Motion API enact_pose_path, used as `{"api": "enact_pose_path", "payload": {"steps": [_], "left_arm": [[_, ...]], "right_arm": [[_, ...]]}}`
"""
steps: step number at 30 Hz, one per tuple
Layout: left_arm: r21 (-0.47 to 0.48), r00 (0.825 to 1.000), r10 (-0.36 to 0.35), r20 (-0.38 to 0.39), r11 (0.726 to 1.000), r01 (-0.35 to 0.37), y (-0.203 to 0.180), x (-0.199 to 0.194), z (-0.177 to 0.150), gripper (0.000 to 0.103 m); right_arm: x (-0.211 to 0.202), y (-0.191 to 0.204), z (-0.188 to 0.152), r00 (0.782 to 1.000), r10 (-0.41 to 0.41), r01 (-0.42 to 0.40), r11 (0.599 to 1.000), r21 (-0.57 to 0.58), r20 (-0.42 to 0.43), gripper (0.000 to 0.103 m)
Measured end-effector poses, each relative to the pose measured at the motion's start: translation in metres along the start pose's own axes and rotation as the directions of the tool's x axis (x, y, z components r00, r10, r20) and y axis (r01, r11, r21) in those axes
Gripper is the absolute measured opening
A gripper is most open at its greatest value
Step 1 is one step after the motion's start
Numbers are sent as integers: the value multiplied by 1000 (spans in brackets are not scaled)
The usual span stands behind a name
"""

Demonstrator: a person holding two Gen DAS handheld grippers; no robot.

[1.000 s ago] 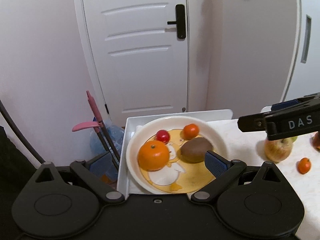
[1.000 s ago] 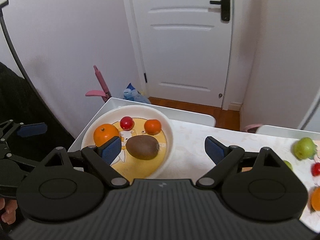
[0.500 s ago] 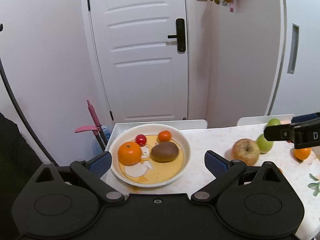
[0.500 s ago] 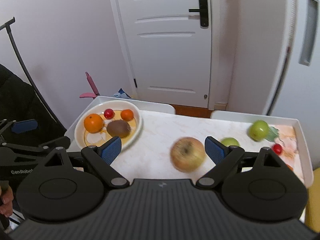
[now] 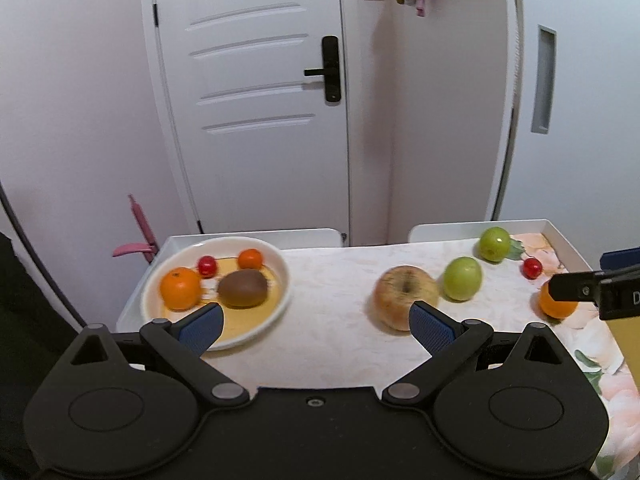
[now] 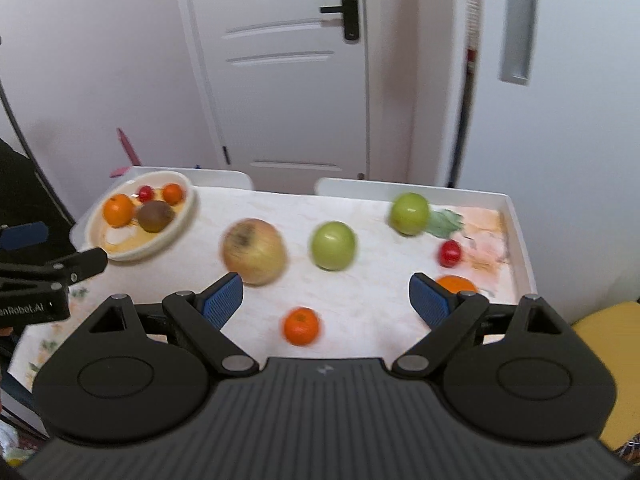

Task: Organize fruits
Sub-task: 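Move both tools back toward the apple and large orange on the table, then grasp the yellow apple with the left tool while the right tool grasps the large orange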

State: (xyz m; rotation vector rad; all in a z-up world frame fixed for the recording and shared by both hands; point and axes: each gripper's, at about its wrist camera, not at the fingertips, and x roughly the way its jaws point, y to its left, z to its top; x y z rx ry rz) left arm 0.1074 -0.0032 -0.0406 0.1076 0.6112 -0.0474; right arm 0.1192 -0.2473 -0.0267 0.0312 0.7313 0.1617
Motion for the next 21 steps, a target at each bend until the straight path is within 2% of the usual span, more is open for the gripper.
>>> {"api": "enact_pose_path", "payload": {"steps": [8, 15, 21], "left_arm": [[-1, 1000, -16, -16, 1000, 16, -38, 37, -4, 101], [34, 999, -25, -41, 999, 26, -68, 79, -8, 101], [54, 999, -10, -48, 998, 13, -83, 112, -8, 100]], "right_arm": [[18, -49, -15, 999, -48, 48, 998, 32, -2, 103], [47, -72, -29, 995, -95, 94, 995, 44, 7, 103], [70, -87, -38, 995, -103, 103, 993, 63, -2, 102]]}}
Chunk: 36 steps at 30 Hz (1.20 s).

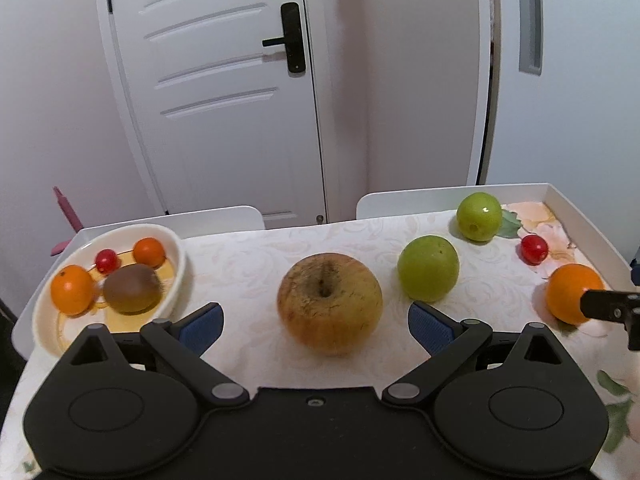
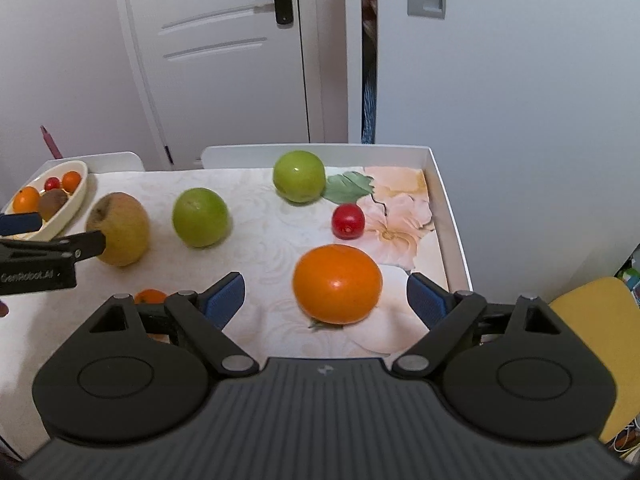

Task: Organize fruits
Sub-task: 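Grasp the yellow apple with the left tool while the right tool grasps the large orange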

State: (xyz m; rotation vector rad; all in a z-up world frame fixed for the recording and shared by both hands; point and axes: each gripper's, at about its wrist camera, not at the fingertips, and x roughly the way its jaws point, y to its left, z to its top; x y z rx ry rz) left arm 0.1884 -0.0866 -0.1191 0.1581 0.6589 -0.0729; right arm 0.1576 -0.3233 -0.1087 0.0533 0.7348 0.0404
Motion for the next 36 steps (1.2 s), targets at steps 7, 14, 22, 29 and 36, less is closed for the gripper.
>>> {"api": "enact_pose_path", "payload": {"steps": [7, 14, 22, 29, 36], "left_arm": [[25, 999, 8, -38, 1000, -7, -9, 35, 3, 97], [41, 998, 8, -60, 999, -5, -13, 52, 0, 86], [80, 998, 5, -62, 997, 0, -14, 55, -2, 80], [74, 998, -4, -69, 997, 9, -12, 53, -2, 80], [79, 997, -5, -71, 997, 11, -11, 44, -7, 79]], "right_arm": [[17, -8, -4, 1000, 6, -6, 1000, 3, -11, 102], [31, -9, -6, 1000, 9, -9, 1000, -2, -21, 101], [44, -9, -6, 999, 2, -2, 1000, 10, -40, 89], [44, -9, -5, 999, -3, 3, 1000, 16, -37, 83], [44, -6, -3, 1000, -7, 7, 1000, 1, -27, 78]]}}
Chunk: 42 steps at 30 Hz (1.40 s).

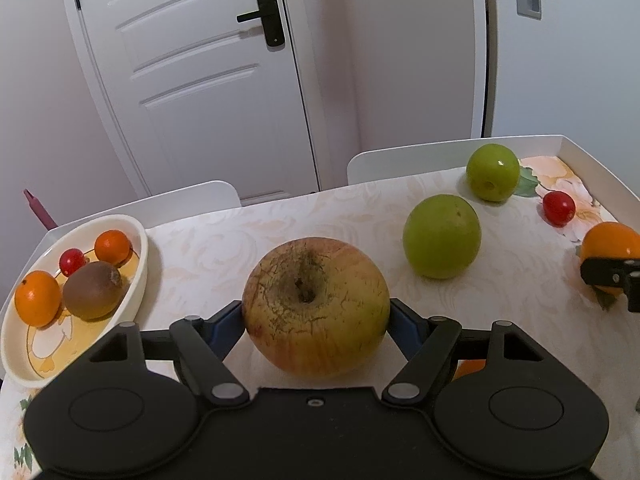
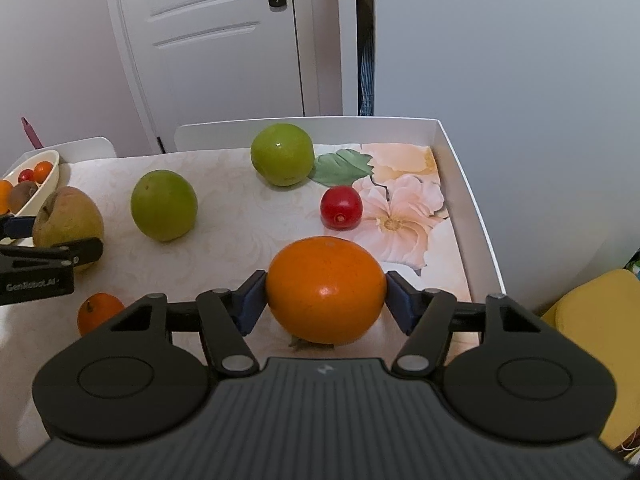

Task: Organize fruits
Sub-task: 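Grasp the yellow apple with the left tool while the right tool grasps the large orange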

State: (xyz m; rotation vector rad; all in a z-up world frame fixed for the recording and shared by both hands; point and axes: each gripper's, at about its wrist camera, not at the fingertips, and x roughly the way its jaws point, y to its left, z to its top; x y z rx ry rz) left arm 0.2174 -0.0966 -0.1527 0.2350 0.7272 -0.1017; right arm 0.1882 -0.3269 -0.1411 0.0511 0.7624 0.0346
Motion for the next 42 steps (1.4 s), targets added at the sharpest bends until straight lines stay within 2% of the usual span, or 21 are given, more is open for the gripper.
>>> {"api": "enact_pose_path", "payload": {"steps": [10, 22, 33, 42], "left_arm": [[-59, 1000, 12, 7, 998, -12, 17, -29, -2, 79], [-108, 997, 51, 60, 993, -45, 55, -83, 5, 79], [-124, 992, 96, 87, 989, -85, 114, -108, 10, 79], [-124, 994, 85, 65, 989, -76, 170, -98, 5, 79]], "right_arm": [[-18, 17, 13, 999, 39, -38, 999, -19, 34, 77], [-52, 63, 42, 991, 107, -101, 992, -77, 82, 77], [-66, 132, 66, 981, 165, -154, 981, -117, 98, 77], [-57, 200, 81, 978, 192, -181, 976, -122, 85, 77]]}}
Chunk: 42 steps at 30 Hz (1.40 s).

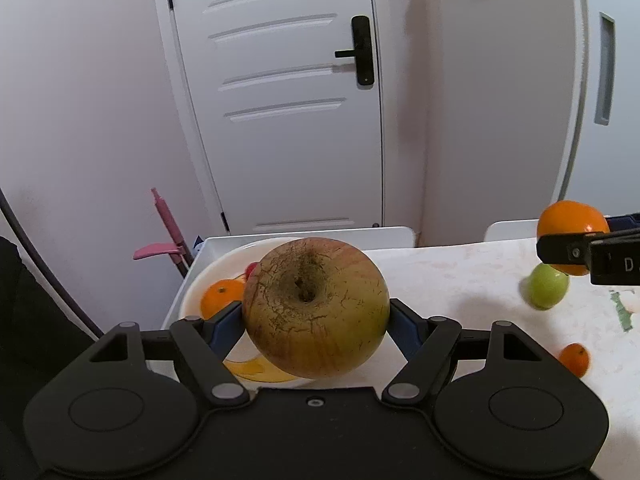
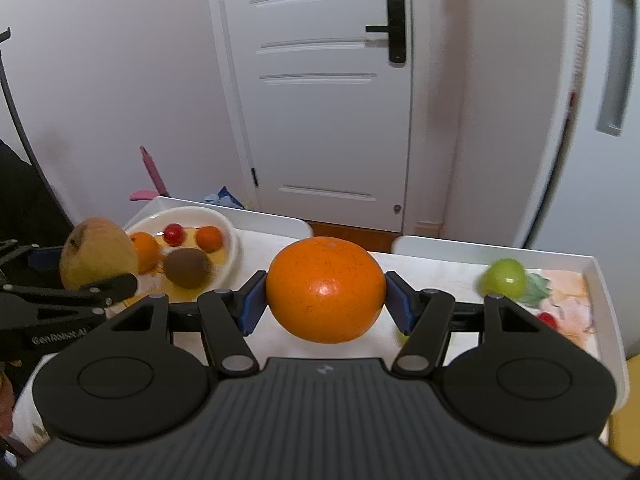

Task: Organize fruits
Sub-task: 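Grasp the yellow apple with the left tool while the right tool grasps the large orange, then lower the apple and orange into the white bowl and open both tools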

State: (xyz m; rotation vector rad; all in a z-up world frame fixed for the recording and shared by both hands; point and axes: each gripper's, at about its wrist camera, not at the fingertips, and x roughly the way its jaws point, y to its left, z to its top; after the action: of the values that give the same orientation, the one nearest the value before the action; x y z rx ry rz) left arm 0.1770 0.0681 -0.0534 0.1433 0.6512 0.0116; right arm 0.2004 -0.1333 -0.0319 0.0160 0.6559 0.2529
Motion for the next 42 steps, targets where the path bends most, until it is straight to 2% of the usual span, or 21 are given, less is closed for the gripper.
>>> {"api": "enact_pose_path", "payload": {"steps": [13, 19, 25, 28, 29, 31, 39, 42], "left_arm": [[66, 999, -36, -31, 997, 38, 57, 50, -18, 79], [146, 998, -55, -34, 987, 59, 54, 73, -35, 79], [137, 996, -77, -55, 987, 83, 61, 83, -42, 80], [121, 994, -96, -51, 987, 101, 67, 83, -39, 84], [115, 995, -95, -34, 989, 98, 70, 82, -37, 95], [100, 995, -98, -10, 990, 98, 75, 75, -35, 103], [53, 994, -105, 2, 993, 105, 91, 51, -33, 103], [53, 994, -110, 1, 993, 110, 93, 47, -32, 103]], "right_arm": [[53, 80, 8, 998, 24, -24, 1000, -3, -55, 77], [75, 97, 3, 997, 20, -19, 1000, 13, -79, 77], [84, 99, 2, 995, 5, -3, 1000, 24, -95, 77], [85, 98, 5, 995, 3, 1, 999, 32, -98, 77], [85, 97, 7, 995, 3, 0, 999, 33, -98, 77], [83, 97, 9, 995, 3, 0, 999, 33, -96, 77], [82, 97, 11, 994, 49, -50, 999, -8, -102, 77], [87, 103, 7, 991, 81, -90, 992, -85, -104, 77]]}}
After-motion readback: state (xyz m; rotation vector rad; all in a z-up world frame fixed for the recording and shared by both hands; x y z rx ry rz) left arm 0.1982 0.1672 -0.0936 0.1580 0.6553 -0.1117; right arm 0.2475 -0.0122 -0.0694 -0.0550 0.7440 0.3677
